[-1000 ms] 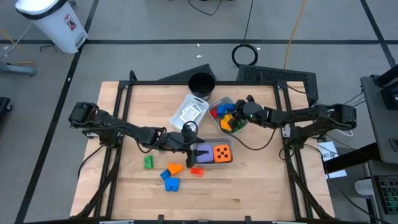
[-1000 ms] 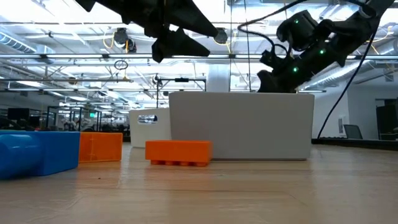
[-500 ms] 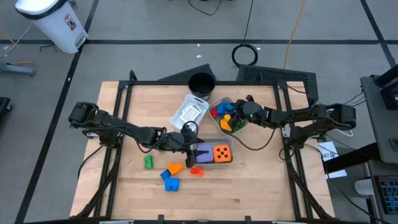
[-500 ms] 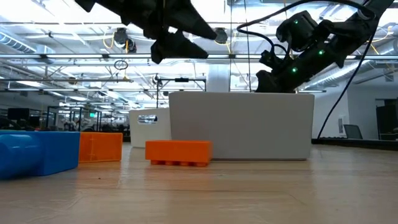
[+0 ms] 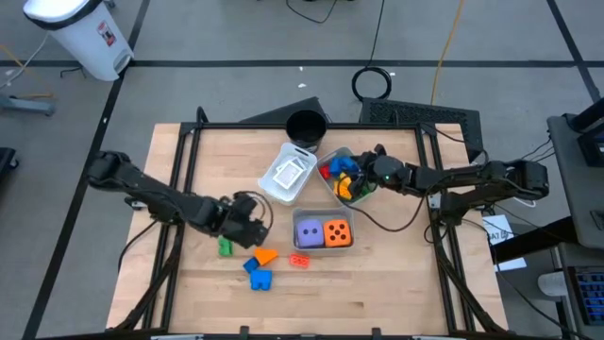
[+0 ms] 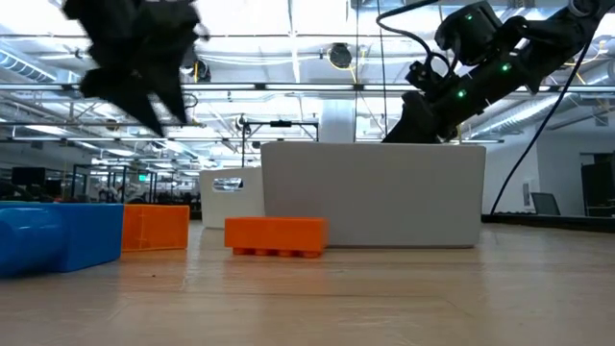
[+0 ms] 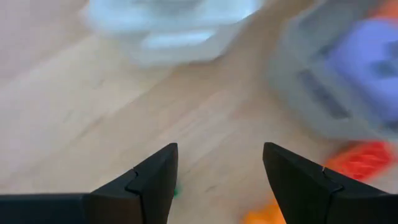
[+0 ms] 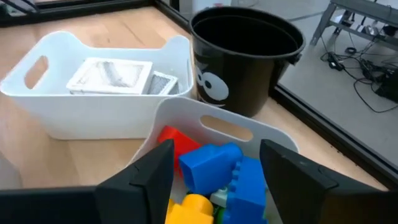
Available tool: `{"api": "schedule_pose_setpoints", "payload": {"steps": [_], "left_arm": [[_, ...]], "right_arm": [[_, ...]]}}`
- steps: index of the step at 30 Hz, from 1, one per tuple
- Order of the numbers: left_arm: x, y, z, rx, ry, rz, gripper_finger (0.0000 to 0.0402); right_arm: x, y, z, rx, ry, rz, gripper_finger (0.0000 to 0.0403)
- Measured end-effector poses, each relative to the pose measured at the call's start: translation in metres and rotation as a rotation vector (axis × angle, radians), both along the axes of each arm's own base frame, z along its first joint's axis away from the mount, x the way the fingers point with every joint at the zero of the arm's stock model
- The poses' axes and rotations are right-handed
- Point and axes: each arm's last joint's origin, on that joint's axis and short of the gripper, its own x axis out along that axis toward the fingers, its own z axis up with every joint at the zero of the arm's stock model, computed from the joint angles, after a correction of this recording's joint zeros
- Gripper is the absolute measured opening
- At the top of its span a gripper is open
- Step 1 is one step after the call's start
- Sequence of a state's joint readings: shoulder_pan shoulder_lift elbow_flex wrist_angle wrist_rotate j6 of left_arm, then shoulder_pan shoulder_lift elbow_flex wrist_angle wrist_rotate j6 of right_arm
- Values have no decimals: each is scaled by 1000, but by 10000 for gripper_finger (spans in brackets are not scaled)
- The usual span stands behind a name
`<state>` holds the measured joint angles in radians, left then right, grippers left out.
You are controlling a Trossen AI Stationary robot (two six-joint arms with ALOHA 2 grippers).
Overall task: Pick & Place Toys
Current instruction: Put the green game piece into the top gray bin
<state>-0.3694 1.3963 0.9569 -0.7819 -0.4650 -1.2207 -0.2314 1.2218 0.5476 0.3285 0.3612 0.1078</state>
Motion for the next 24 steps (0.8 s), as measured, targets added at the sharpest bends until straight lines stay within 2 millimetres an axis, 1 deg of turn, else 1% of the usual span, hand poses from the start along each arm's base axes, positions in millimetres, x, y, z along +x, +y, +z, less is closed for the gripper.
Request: {"api": "schedule_pose_setpoints", "payload": {"steps": [2,4,6,9,13,17,24], "left_arm": [[-7,-2,-11,-20,53,105,244],[-10,-3,-21,-55,73,192,244],[-11,-3,-33,-82,101,245,244],[-11,1,-50,-138,185,300,244],[-8,10,-63,-176,259,351,244],[-2,19,-71,-156,272,391,244],[11,26,-86,-204,291,357,244]], "right_arm": [[0,1,1,0,-6,8,212],[1,1,0,4,-4,13,212],[1,2,0,14,-8,35,212],[1,3,0,28,-12,63,213],[1,3,0,32,-14,73,212],[2,3,0,32,-16,73,212],[2,3,1,32,-17,74,211]]}}
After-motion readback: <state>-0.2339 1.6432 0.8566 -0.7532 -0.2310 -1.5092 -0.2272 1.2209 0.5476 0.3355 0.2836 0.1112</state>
